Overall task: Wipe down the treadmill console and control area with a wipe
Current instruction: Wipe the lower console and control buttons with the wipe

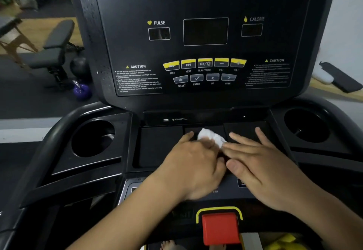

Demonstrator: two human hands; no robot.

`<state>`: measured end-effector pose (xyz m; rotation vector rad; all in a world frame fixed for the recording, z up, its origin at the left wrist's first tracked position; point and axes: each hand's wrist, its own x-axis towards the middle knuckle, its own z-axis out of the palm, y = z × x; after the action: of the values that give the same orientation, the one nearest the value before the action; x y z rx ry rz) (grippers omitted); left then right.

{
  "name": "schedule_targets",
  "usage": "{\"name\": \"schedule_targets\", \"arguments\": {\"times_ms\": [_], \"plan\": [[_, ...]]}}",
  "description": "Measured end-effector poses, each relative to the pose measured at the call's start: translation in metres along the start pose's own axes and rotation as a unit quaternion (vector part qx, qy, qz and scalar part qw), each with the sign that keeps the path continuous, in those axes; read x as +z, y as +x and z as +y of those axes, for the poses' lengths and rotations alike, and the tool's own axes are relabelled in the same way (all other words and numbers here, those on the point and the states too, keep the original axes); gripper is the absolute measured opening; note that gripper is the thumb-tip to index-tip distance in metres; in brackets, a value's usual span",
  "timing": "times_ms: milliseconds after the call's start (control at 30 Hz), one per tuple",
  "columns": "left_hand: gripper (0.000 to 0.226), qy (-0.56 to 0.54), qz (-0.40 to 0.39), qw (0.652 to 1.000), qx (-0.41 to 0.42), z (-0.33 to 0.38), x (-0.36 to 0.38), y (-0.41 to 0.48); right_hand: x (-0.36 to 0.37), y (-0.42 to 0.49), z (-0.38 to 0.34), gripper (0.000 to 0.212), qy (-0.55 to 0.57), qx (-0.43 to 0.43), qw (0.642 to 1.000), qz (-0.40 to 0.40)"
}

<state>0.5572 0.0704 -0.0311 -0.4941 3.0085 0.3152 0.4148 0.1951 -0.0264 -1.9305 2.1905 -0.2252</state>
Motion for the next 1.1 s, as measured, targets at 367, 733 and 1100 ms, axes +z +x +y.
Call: {"name": "schedule_targets", "arguments": {"times_ms": [367, 733, 1100], "plan": [[0.076, -0.015, -0.017, 1.0, 0.014, 0.002, 0.0, 0.014, -0.007, -0.01, 0.026, 0.083, 0.035, 0.083, 0.99, 0.107], [0.083, 0.068, -0.001, 0.997, -0.045, 0.018, 0.004, 0.008, -0.007, -0.011, 0.026, 0.092, 0.042, 0.097, 0.99, 0.093], [0.032, 0.051, 0.103, 0.993, -0.014, -0.007, -0.003, 0.011, -0.004, -0.009, 0.015, 0.083, 0.08, 0.072, 0.99, 0.092]]}}
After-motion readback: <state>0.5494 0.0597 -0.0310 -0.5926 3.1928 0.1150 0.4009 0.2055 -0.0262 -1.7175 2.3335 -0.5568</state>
